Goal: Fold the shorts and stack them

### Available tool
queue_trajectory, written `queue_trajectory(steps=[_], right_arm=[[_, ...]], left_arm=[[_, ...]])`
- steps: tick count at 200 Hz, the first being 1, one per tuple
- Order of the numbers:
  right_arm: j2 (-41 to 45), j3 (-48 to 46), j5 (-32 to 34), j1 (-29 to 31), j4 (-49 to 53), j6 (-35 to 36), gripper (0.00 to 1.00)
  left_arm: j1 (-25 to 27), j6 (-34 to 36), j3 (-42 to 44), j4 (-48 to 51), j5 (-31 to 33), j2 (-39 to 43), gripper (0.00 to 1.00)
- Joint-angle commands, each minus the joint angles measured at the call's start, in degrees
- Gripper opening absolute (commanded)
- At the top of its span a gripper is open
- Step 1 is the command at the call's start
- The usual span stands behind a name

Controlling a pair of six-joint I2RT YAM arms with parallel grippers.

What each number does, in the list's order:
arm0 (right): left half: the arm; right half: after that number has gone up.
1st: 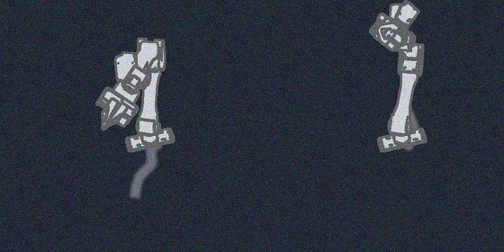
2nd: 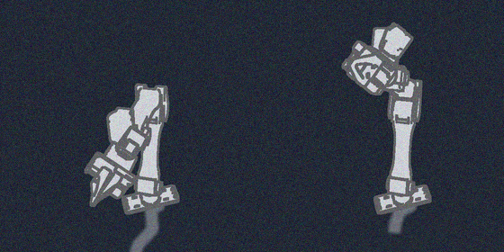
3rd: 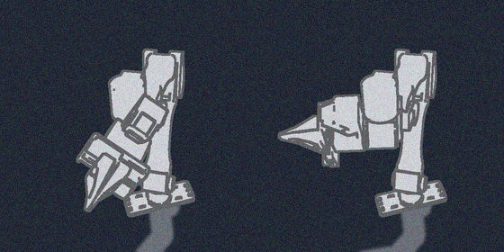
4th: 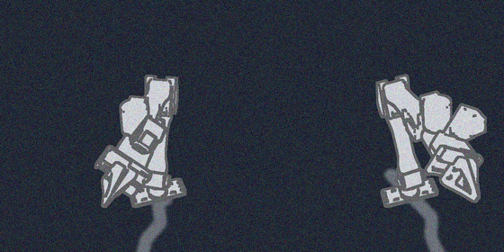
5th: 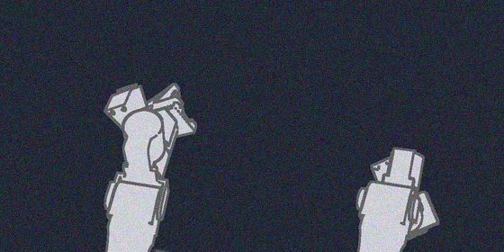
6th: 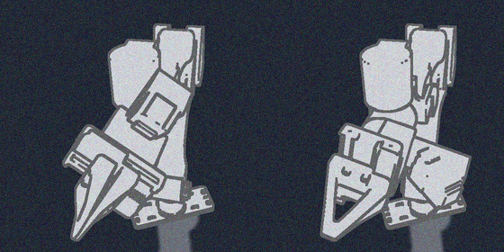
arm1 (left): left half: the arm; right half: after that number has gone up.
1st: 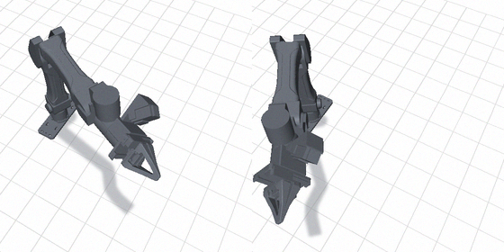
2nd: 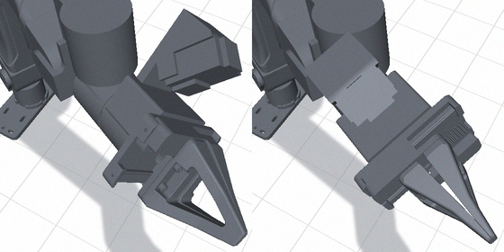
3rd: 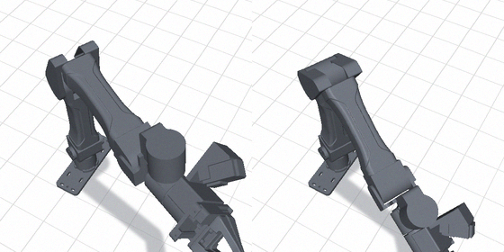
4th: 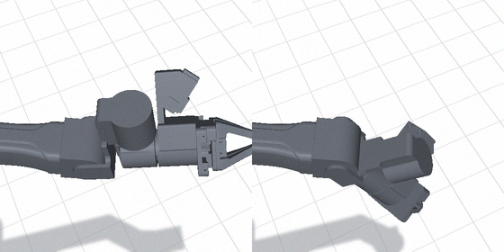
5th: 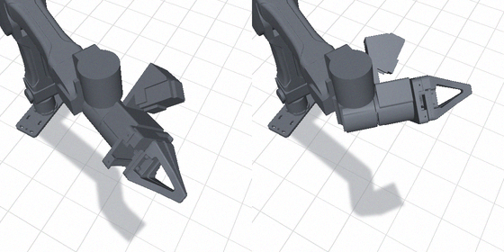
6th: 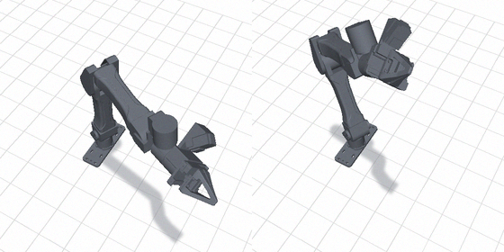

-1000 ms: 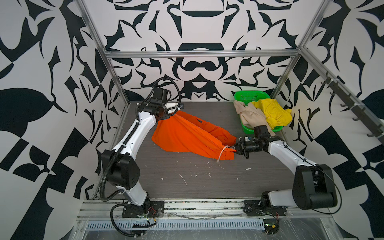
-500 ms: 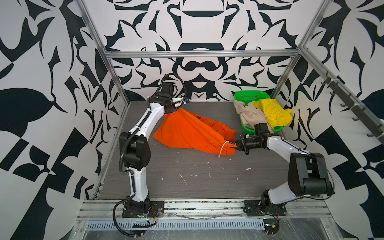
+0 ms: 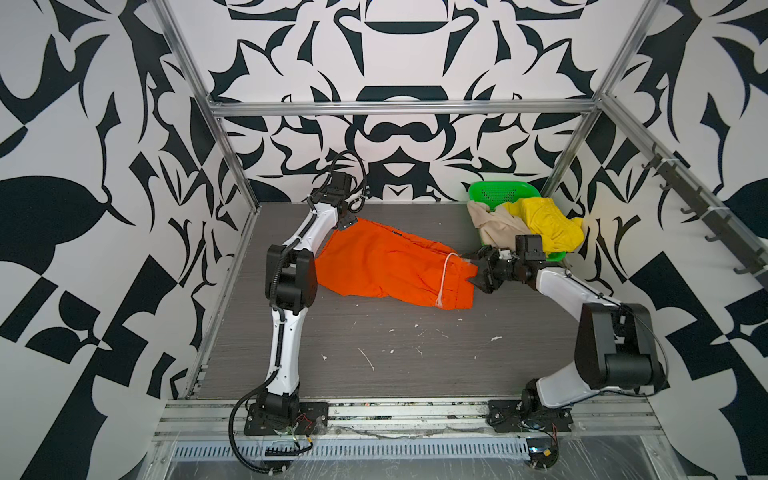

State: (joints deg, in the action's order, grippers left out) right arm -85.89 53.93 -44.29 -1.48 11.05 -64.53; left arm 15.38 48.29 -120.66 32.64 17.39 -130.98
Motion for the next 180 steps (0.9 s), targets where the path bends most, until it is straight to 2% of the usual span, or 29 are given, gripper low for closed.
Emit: queue_trajectory(steps=[1,12,35,58,76,108,150,180], right_arm=[[6.51,6.68,7.71,-0.19,8.34,6.91,0.85],[8.79,8.43,11.14,0.00,12.80,10.35,0.85],[12.72,9.26,16.61,2.48,16.23,15.13,0.86],[12.10,8.84,22.32,10.28,17.65,18.42,0.88],[8.20,8.34,23.73,16.49,15.80,19.15,0.89],[-1.06,7.70,23.09,22.73,6.38,20.28,0.88],[-11.19,7.94,22.24,22.92,1.78,23.08,0.88],[-14.04,4.96,21.98,22.92,1.22,24.25,0.88]], left_arm=[[0.00,-10.06,3.90,2.36,1.96,8.48,0.83],[0.13,-14.97,6.60,4.37,1.16,11.86,0.83],[0.27,-29.11,15.19,7.12,-9.31,19.86,0.81],[0.18,-43.47,30.55,-0.74,-18.47,28.22,0.80],[0.19,-53.10,40.46,-8.02,-22.92,31.32,0.78],[0.09,-66.27,46.68,-12.18,-24.61,28.15,0.76],[-0.15,-75.93,50.14,-11.63,-24.67,23.96,0.75],[-0.36,-80.81,55.65,-9.81,-22.53,24.57,0.75]])
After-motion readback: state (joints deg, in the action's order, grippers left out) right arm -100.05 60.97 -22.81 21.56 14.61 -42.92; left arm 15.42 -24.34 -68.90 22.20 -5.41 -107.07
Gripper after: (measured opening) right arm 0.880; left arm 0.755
